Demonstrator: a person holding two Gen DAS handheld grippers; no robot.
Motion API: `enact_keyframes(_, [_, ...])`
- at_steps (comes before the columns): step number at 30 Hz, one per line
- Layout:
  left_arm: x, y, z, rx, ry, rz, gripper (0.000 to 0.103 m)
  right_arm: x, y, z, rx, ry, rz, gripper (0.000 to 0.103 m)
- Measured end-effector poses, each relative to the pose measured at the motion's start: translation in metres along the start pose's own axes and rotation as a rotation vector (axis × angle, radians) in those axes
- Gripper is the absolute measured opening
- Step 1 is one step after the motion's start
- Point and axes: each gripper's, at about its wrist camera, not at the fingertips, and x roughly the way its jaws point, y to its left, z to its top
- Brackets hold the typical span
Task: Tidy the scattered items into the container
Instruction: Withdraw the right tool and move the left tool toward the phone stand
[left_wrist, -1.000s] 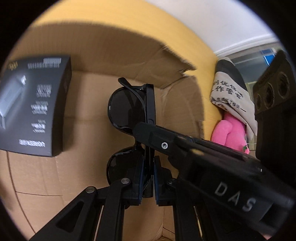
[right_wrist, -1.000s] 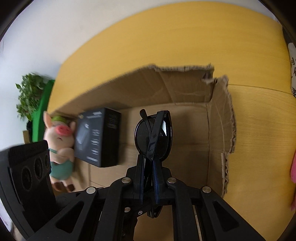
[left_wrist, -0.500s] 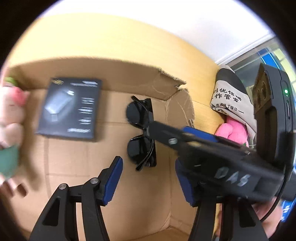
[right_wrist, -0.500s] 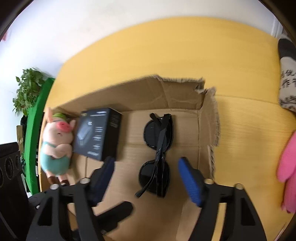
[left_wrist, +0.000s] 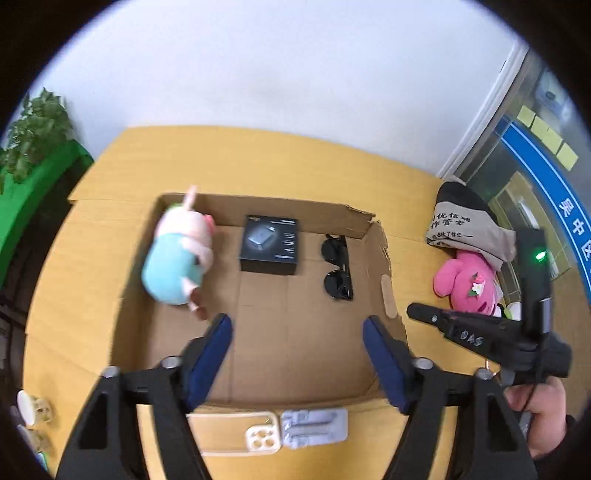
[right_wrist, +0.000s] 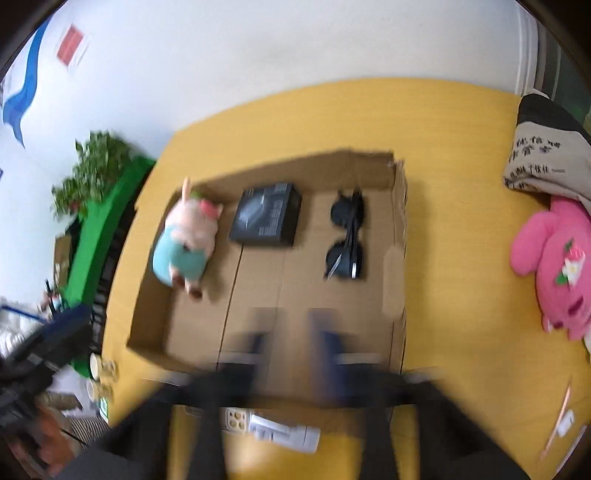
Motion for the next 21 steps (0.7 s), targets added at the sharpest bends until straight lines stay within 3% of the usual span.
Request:
enact_keyframes(1, [-0.008,0.003,-0.004,0.014,0.009,-0.003,0.000,-0.001,0.005,-0.006,0.001,-0.004,0.001,0.003])
enact_keyframes(3, [-0.018,0.008,-0.012,0.022,0.038,0.037,0.004,-0.010,0.013,-0.019,0.001,-0.007,-0.004,0.004])
enact_keyframes(4, [-0.028,0.012,-0.017,0.019,0.026,0.078,0.004,-0.012,0.017,-0.025,0.009,0.002,-0.013,0.012])
enact_keyframes(6, [-0.041,0.016,-0.025,0.001,0.009,0.099,0.007,-0.017,0.023,-0.036,0.011,0.017,-0.028,0.088])
enact_keyframes(7, [-0.047,0.019,-0.028,-0.023,0.005,0.113,0.024,-0.022,0.025,-0.041,0.006,0.001,-0.033,0.099])
enact_keyframes(8, [-0.053,0.023,-0.031,-0.045,0.004,0.128,0.053,-0.028,0.029,-0.046,-0.004,-0.024,-0.046,0.100])
enact_keyframes(10, [-0.066,0.031,-0.037,-0.074,-0.030,0.168,0.075,-0.036,0.037,-0.053,-0.025,-0.023,-0.058,0.100])
enact_keyframes(12, [-0.078,0.037,-0.042,-0.082,-0.064,0.180,0.075,-0.041,0.042,-0.057,-0.017,-0.018,-0.061,0.100])
enact_keyframes(21, [-0.108,0.055,-0.055,-0.067,-0.069,0.172,0.075,-0.060,0.069,-0.079,-0.017,-0.043,-0.103,0.100])
